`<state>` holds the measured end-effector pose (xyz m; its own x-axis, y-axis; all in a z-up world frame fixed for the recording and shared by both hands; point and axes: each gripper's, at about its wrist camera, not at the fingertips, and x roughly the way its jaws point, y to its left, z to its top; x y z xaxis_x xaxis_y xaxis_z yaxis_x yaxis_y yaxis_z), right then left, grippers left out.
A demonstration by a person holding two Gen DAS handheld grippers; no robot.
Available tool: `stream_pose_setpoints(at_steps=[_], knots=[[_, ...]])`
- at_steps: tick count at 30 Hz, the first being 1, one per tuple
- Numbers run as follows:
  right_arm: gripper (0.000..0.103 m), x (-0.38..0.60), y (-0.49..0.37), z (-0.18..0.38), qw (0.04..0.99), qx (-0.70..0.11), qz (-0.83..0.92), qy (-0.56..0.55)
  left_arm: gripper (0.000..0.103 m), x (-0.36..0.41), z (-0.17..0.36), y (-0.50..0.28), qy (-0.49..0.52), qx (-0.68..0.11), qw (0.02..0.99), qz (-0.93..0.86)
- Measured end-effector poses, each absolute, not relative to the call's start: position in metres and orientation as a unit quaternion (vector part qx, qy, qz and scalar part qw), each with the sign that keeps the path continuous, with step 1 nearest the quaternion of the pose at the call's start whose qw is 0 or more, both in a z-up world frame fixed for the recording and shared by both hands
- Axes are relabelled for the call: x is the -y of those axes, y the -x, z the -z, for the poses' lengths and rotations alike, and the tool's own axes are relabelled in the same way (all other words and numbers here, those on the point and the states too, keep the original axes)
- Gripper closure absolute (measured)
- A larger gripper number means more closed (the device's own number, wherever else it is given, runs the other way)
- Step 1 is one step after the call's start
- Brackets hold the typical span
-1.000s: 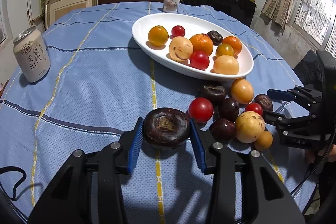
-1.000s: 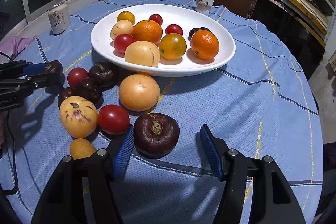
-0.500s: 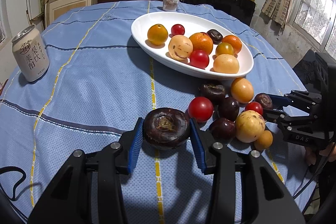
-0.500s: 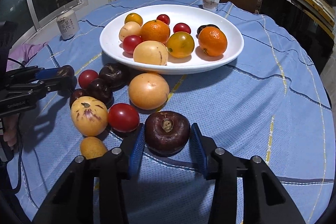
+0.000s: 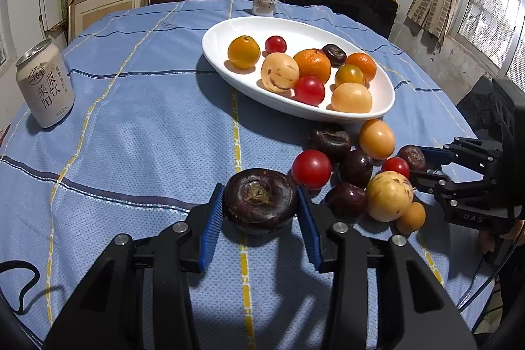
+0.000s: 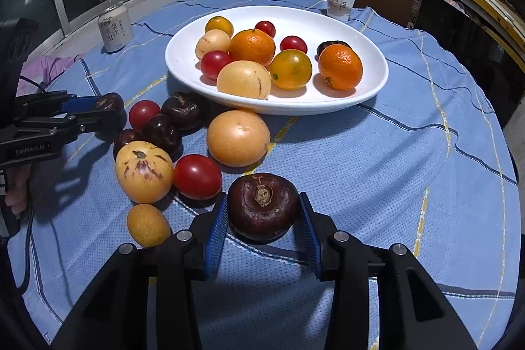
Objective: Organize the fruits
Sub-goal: 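Grasp another dark brown fruit with the right gripper while the left gripper holds its fruit, then carry both dark brown fruits over the white plate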
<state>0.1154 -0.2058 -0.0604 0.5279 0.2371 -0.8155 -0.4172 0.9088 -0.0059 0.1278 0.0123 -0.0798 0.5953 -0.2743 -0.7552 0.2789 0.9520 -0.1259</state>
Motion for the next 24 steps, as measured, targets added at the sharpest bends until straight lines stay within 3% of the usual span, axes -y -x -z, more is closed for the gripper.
stream_pose_setpoints(at_steps=[24], knots=[[0.061,0.218,-0.1,0.057,0.88,-0.438,-0.175,0.06,0.061,-0.014,0.076,-0.125,-0.005,-0.415,0.897,0.152]])
